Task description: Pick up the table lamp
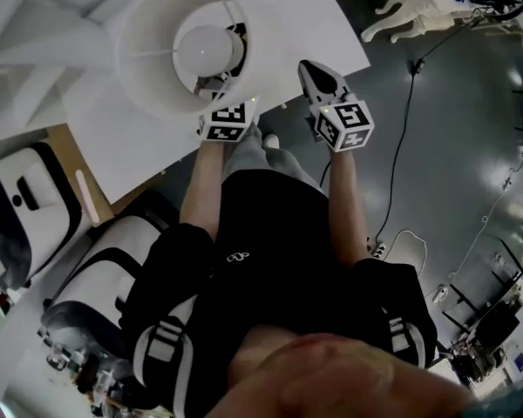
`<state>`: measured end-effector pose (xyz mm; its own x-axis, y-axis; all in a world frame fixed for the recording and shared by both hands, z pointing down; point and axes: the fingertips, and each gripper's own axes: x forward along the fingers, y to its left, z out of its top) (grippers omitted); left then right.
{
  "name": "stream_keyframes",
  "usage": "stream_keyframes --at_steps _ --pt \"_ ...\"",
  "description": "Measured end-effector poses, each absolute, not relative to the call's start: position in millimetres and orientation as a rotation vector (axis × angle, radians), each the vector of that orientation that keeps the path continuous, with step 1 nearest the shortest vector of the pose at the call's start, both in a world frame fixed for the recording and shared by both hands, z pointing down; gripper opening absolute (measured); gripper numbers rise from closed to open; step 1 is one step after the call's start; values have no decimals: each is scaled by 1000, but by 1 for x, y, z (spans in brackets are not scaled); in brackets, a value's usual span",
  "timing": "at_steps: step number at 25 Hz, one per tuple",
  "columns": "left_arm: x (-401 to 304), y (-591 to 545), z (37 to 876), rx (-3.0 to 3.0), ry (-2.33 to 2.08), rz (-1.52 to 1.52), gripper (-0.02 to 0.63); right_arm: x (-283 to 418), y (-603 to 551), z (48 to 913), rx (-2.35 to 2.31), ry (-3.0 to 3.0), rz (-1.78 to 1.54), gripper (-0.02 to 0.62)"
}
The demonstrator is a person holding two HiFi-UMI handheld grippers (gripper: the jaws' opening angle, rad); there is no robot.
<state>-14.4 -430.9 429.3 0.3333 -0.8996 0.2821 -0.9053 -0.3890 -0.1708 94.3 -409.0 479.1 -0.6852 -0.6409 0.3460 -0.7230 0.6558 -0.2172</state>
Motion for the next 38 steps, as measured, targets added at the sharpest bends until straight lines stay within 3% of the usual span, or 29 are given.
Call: stream_keyframes --at_steps 14,38 --pt "-3 -404 372 2516 -1818 558 89 114 -414 390 1178 -2812 296 18" --pt "13 -402 369 2504 -1807 621 84 129 -417 373 1194 -2852 246 18"
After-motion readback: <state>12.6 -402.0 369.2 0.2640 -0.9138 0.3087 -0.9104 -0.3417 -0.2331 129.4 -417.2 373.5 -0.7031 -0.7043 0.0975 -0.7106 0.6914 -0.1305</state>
